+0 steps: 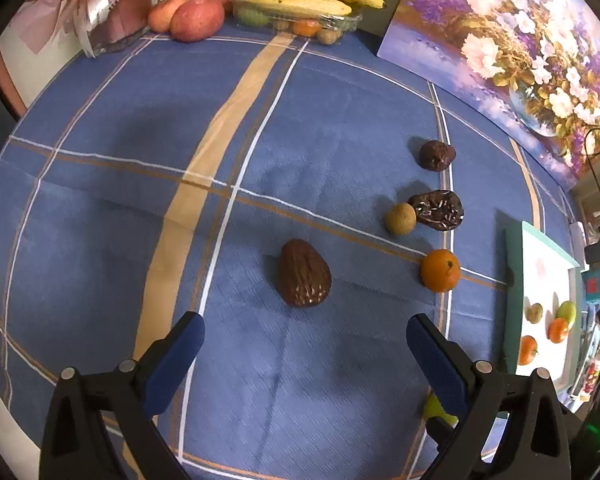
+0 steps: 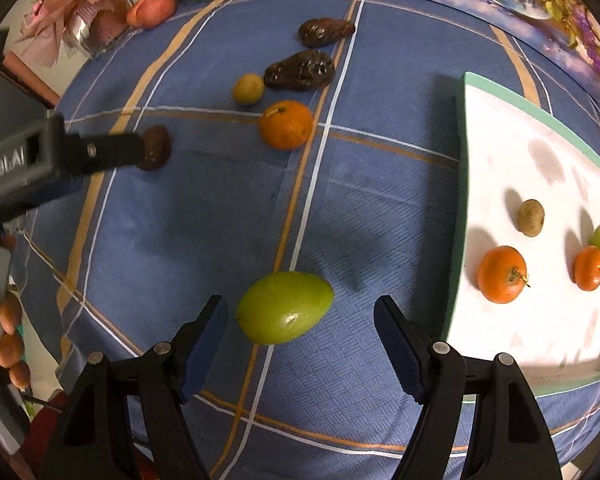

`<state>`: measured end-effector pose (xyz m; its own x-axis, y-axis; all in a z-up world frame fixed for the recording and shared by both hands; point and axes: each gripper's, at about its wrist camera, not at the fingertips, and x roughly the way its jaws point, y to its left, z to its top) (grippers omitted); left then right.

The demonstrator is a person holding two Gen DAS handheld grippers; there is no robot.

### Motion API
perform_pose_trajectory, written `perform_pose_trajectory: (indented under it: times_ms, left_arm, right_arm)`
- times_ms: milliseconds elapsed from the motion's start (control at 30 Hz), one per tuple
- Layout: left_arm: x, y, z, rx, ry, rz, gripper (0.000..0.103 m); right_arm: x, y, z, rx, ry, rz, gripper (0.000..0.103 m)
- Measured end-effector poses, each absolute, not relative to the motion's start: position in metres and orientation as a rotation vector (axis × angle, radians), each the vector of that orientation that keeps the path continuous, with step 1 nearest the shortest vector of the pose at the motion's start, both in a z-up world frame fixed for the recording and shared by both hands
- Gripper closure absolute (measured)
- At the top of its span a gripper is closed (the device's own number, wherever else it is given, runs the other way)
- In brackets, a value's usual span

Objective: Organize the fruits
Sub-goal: 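Grasp the green mango with the right gripper while the left gripper grasps the large brown dried fruit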

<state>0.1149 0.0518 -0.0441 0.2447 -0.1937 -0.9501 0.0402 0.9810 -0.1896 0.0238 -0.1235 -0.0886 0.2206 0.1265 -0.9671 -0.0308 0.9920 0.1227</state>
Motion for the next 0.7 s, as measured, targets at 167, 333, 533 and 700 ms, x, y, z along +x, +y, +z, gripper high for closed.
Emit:
perform_pose_trajectory:
  times_ms: [167,333,533,700]
  left_arm:
    - [0.120,0.049,-0.050,-0.117,1.318,-0.176,0.006]
    - [0.126,0.047,-0.057,-0.107,1.316,-0.174,0.012]
    - [0.132,0.043,-0.062,-0.101,1.308,-0.179,0.016]
    - [0.135,0.043,-0.070,-0.104,1.322,-0.174,0.024]
  right_arm:
    - [0.024,-0.119,-0.097,0.061,1.361,0.108,0.026]
    - [0.023,-0.113,-0.102,0.045,1.370,0.113,0.027]
    - [0.023,-0.111,-0.111,0.030,1.384,0.116,0.029]
    - [0.023,-0.109,-0.112,0.037,1.380,0.126,0.040]
